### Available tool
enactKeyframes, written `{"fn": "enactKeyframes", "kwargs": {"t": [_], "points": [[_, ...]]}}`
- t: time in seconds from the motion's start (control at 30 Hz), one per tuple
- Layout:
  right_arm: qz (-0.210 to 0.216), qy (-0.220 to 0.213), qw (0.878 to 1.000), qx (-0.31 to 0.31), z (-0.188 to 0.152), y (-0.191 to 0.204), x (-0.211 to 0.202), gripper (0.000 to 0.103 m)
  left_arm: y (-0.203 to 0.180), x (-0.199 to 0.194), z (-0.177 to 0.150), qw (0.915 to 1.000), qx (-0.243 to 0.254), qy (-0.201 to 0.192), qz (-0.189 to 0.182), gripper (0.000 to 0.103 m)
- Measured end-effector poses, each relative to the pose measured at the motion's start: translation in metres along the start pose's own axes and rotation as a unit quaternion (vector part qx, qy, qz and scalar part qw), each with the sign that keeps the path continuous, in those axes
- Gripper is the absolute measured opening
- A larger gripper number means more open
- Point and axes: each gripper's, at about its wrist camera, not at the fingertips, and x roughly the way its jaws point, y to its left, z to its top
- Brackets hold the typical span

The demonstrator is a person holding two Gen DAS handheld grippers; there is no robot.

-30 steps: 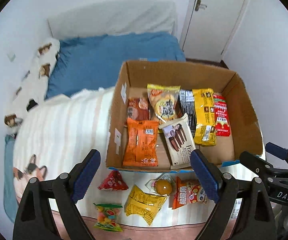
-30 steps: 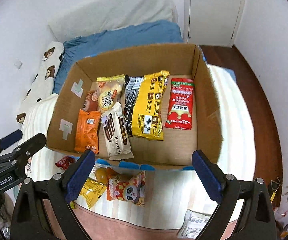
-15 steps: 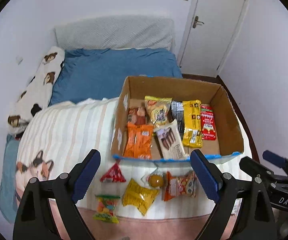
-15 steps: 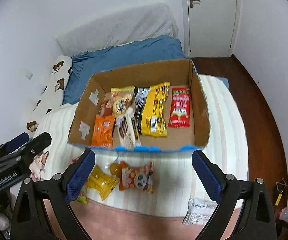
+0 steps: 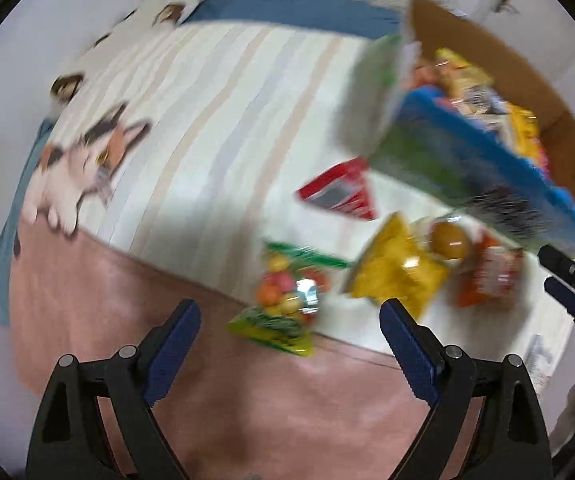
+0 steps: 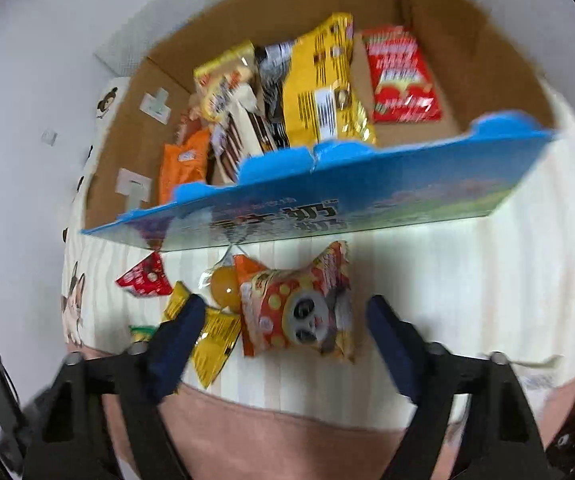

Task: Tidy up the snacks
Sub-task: 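Grasp the green watermelon candy bag with the left tool while the right tool grasps the orange Cuicuijiao bag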

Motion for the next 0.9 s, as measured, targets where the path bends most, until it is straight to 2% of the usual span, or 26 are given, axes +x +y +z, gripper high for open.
{"fn": "enactKeyframes", "kwargs": {"t": [0.07,0.13,0.23,0.33,0.37,0.43,0.5,0.53,0.63,0.73,0.77,0.8,0.83,0.9], "points": [[0.014,0.018,1.000,0.018,0.001,-0.007,0.021,0.068,0.011,0.013,-0.003,0.9998,-0.013,0.014,0.008,0.092],[0.023,0.036,0.999,0.032,-0.003,-0.011,0.035,0.068,0.018,0.023,-0.007,0.9994,-0.020,0.024,0.014,0.092],[0.057,0.092,0.993,0.043,-0.023,-0.009,0.050,0.068,0.023,0.034,-0.011,0.9989,-0.022,0.035,0.022,0.092],[0.091,0.163,0.982,0.013,-0.050,0.010,0.051,0.069,0.024,0.047,-0.013,0.9984,-0.018,0.049,0.023,0.092],[0.090,0.167,0.982,-0.008,-0.053,0.016,0.047,0.076,0.023,0.050,-0.013,0.9983,-0.014,0.052,0.023,0.092],[0.058,0.146,0.985,-0.071,-0.052,0.031,0.035,0.089,0.021,0.055,-0.011,0.9982,-0.004,0.054,0.026,0.092],[-0.026,0.100,0.985,-0.140,-0.042,0.043,0.027,0.090,0.016,0.059,-0.007,0.9980,0.008,0.057,0.028,0.092],[-0.052,0.089,0.983,-0.153,-0.037,0.045,0.027,0.090,0.014,0.061,-0.005,0.9979,0.013,0.056,0.028,0.092],[-0.063,0.091,0.980,-0.165,-0.021,0.051,0.043,0.090,0.003,0.068,0.006,0.9977,0.034,0.056,0.019,0.092],[-0.073,0.116,0.976,-0.171,-0.015,0.058,0.070,0.090,-0.008,0.077,0.015,0.9968,0.050,0.062,-0.001,0.092],[-0.071,0.122,0.977,-0.160,-0.015,0.056,0.077,0.084,-0.011,0.081,0.017,0.9960,0.058,0.067,0.002,0.092],[-0.074,0.121,0.979,-0.146,-0.016,0.053,0.081,0.077,-0.013,0.083,0.017,0.9958,0.063,0.067,-0.001,0.083],[-0.075,0.121,0.980,-0.140,-0.016,0.052,0.083,0.064,-0.015,0.085,0.016,0.9954,0.066,0.069,-0.009,0.068],[-0.068,0.121,0.983,-0.122,-0.021,0.049,0.081,0.063,-0.015,0.091,0.012,0.9944,0.063,0.083,-0.019,0.049]]}}
